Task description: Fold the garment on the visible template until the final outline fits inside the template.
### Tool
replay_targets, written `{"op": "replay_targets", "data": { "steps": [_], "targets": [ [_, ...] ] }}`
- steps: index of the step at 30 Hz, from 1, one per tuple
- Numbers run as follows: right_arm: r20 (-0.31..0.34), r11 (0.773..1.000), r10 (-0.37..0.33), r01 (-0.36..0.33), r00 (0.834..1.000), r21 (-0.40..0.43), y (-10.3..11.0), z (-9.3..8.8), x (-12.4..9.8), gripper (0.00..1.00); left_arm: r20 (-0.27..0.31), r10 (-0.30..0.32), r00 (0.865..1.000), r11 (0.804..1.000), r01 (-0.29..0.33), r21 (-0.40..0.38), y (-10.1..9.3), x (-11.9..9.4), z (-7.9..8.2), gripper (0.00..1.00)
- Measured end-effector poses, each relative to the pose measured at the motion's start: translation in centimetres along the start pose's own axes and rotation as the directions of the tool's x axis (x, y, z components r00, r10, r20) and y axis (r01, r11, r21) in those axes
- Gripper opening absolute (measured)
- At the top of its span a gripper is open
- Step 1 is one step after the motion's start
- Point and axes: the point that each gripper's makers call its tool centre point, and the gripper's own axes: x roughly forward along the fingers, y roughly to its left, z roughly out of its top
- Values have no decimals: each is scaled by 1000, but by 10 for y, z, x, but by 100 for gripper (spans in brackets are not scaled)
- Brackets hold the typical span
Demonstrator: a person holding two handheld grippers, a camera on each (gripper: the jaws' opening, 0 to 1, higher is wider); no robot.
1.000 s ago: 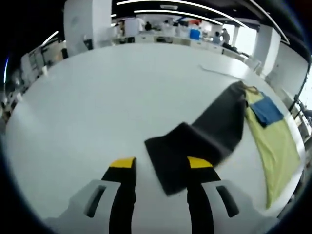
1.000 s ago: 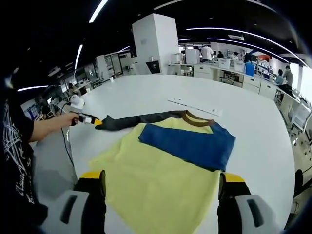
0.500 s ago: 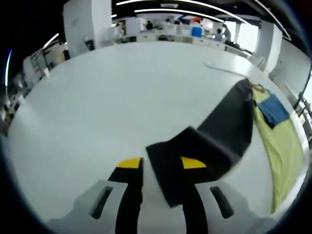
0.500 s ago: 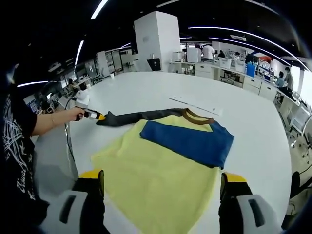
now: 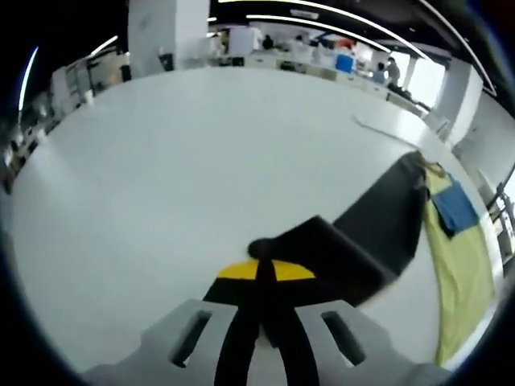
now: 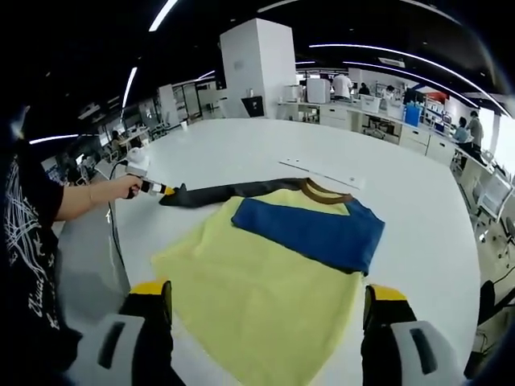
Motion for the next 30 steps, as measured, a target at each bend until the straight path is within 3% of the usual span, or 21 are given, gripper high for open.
{"op": "replay_targets", "data": {
  "steps": [4,16,22,30],
  "targets": [
    [4,1000,8,-8,1000,12,1,-3,4,99,13,-6,1000,1000,6,-8,3,0,1,0],
    [-17,1000,24,-24,1000,17,5,-16,3,99,46,69,997,998,-70,9,35,-7,9,0],
    [-13,999,21,-20,1000,33,3,-19,2,99,67,78,995,995,-82,63,37,0,20,0],
    [-14,999,6,-5,1000,49,3,-22,0,100,57,104,993,993,-106,42,42,8,20,0]
  ]
}}
